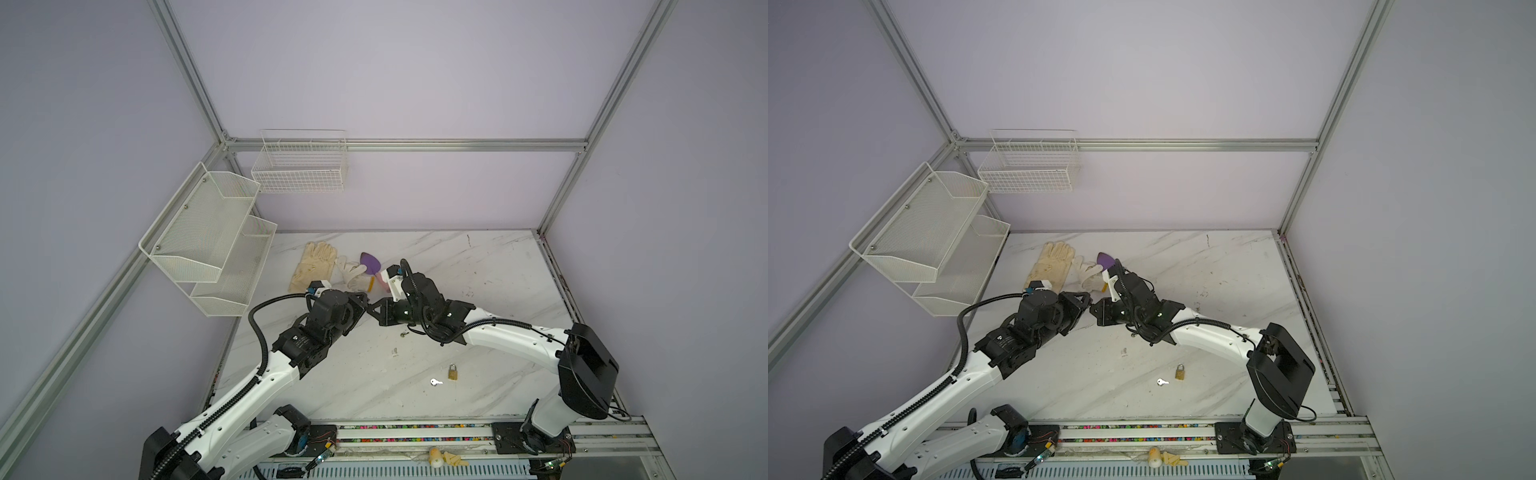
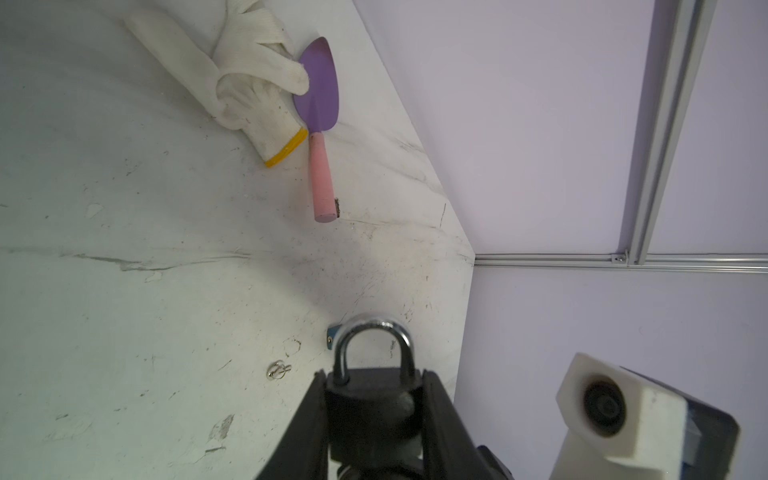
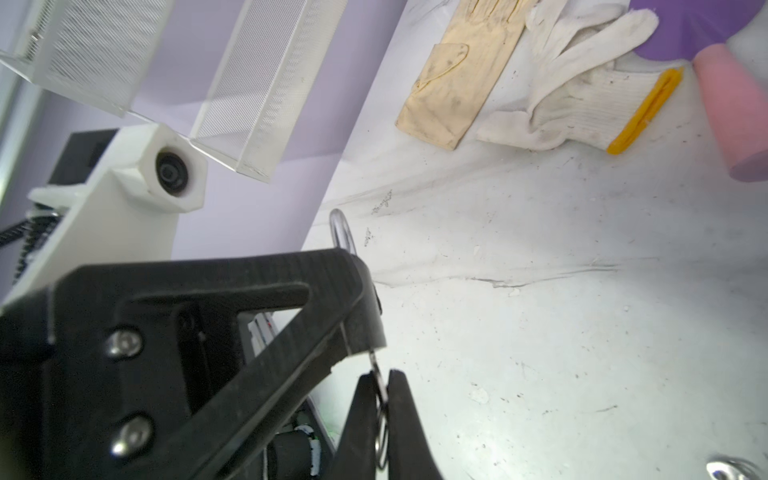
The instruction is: Unlock with the key
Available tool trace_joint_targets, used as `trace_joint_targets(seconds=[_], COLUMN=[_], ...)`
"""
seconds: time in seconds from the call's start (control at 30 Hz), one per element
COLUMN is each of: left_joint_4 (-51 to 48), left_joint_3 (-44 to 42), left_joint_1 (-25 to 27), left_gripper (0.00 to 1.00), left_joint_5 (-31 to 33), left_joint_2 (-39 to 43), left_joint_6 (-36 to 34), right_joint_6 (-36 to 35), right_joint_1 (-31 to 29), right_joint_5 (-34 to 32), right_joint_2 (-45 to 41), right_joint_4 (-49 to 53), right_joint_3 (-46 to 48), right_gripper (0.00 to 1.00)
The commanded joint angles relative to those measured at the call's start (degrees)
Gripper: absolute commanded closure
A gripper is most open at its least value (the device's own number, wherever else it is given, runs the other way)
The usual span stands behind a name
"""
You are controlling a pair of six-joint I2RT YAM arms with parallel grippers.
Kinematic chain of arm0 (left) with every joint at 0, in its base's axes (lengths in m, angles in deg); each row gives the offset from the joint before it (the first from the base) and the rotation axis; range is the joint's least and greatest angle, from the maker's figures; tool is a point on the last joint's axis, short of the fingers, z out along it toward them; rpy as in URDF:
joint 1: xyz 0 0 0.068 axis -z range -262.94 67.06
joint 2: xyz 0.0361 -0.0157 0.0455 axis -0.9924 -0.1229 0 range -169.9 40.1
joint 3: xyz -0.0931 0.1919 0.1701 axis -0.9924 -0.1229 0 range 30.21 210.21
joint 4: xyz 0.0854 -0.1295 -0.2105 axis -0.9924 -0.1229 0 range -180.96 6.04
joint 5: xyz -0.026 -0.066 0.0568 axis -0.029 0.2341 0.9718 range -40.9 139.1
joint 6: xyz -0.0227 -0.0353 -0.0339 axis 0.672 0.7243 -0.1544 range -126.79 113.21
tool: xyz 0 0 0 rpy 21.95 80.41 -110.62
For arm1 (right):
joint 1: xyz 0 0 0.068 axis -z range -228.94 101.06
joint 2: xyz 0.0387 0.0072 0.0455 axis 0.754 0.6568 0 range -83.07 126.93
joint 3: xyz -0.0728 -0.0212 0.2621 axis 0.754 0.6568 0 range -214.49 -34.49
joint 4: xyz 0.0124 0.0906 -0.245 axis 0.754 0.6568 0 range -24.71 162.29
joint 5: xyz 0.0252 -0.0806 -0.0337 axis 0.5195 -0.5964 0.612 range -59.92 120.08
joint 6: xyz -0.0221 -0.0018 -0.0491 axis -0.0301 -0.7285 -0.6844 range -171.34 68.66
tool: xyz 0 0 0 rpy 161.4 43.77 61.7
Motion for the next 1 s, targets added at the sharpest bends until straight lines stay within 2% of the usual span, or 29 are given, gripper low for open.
trace_joint_targets(seconds=[0.0,0.17,0.3,0.53,0.8,0.97], left_joint_4=[2.54,2.79,2.17,5.67,4.78,1.09], left_joint_3=[-0.65,-1.29,-1.20,-2.42,0.92,4.21], left_joint_1=[2.78,2.76,2.59,2.01,1.29,1.03], left_gripper=[1.00,1.00,1.00,1.00,1.00,1.00], left_joint_5=[-12.21,-11.78,-9.59,-9.22,-8.02,-4.21], left_joint_2=[0.50,-0.37,0.22,1.51,0.95,-0.32], left_joint_6=[-3.28,-4.17,-4.78,-4.78,-6.18,-8.35], right_joint_6=[8.77,14.99,14.29,17.97,9.26,3.44], right_joint_1=[0.42,0.53,0.85,1.93,1.99,1.80], right_joint_5=[6.70,10.16,8.52,11.97,4.56,-0.78], right_joint_2=[-3.19,-3.38,-4.69,-4.76,-5.42,-5.36], right_joint_4=[-17.71,-24.49,-22.77,-29.65,-16.83,-9.65], right_joint_3=[0.19,2.50,3.83,6.14,3.95,2.60], right_gripper=[1.00,1.00,1.00,1.00,1.00,1.00])
